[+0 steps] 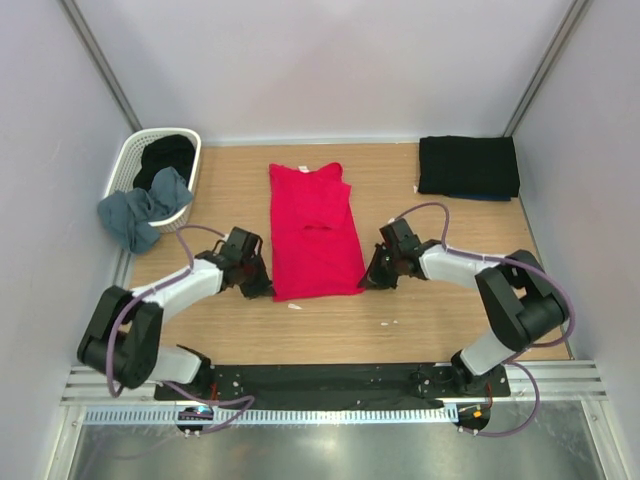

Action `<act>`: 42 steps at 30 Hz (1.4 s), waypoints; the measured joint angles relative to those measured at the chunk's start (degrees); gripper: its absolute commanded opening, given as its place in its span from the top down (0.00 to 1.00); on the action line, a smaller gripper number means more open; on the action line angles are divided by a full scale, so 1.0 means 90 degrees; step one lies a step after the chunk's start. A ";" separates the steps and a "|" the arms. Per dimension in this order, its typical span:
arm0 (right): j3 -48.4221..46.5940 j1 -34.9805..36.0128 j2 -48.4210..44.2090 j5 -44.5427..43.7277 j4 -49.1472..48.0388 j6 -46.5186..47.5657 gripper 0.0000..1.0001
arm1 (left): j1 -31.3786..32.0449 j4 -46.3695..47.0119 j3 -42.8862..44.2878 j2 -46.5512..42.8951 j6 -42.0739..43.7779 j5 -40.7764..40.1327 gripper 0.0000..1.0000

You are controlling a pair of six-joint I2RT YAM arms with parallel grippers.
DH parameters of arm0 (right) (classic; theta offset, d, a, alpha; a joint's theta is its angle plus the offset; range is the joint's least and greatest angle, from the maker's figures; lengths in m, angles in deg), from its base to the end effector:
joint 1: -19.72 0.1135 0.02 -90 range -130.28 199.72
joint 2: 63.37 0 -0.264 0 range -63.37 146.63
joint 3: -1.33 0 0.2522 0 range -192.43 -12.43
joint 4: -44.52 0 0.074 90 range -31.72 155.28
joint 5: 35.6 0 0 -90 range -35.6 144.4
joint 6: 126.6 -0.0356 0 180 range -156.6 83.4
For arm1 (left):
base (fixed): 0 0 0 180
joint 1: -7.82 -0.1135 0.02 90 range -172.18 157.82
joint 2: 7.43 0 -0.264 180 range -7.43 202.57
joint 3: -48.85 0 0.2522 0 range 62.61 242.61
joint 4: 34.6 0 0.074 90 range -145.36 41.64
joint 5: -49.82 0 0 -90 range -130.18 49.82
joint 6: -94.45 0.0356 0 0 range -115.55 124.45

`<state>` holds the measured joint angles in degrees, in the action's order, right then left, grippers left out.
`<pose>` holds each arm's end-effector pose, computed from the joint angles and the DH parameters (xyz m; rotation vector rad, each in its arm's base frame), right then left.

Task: Fold and stack the t-shirts
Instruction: Fold the tshirt

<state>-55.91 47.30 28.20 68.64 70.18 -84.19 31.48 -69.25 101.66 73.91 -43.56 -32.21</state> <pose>0.2528 0.1419 0.1412 0.3919 2.7578 0.7307 0.2280 -0.1053 0.1565 -0.5433 2.7380 -0.5472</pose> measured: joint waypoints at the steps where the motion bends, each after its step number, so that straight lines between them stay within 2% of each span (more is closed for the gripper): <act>1: 0.0090 0.0095 -0.0129 -0.0019 0.0112 0.0010 0.99 | 0.0119 -0.0151 -0.0104 -0.0240 -0.0024 -0.0024 1.00; 10: 0.1350 0.1100 -0.2220 0.0012 0.1613 -0.0379 0.99 | 0.1248 -0.1916 -0.0520 -0.2409 -0.0782 -0.0160 1.00; 14: 0.1365 0.1205 -0.3373 0.0053 0.2297 -0.0588 0.99 | 0.1571 -0.2586 -0.0498 -0.3332 -0.1161 -0.0243 1.00; 18: 0.1008 0.1219 -0.4017 0.0024 0.2943 -0.0729 0.99 | 0.1698 -0.3487 0.0029 -0.3604 -0.1324 -0.0376 1.00; 21: 0.0291 0.1222 -0.3798 -0.0095 0.3444 -0.0697 0.99 | 0.1705 -0.3995 0.0925 -0.3500 -0.1290 -0.0699 1.00; 26: -0.1515 0.1219 -0.2764 -0.0726 0.4005 -0.0204 0.99 | 0.1661 -0.4272 0.2565 -0.2858 -0.0889 -0.1605 1.00; 33: -0.2960 0.0889 -0.1404 -0.1435 0.4231 0.0690 0.99 | 0.1134 -0.3742 0.2676 -0.2164 -0.0476 -0.1792 1.00; 42: -0.3475 0.0537 -0.0760 -0.1644 0.3959 0.0899 0.99 | 0.0469 -0.2565 0.3021 -0.1294 -0.0102 -0.1693 1.00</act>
<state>-87.19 52.13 21.36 53.84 105.81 -76.11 35.70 -92.33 128.85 62.26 -44.48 -47.45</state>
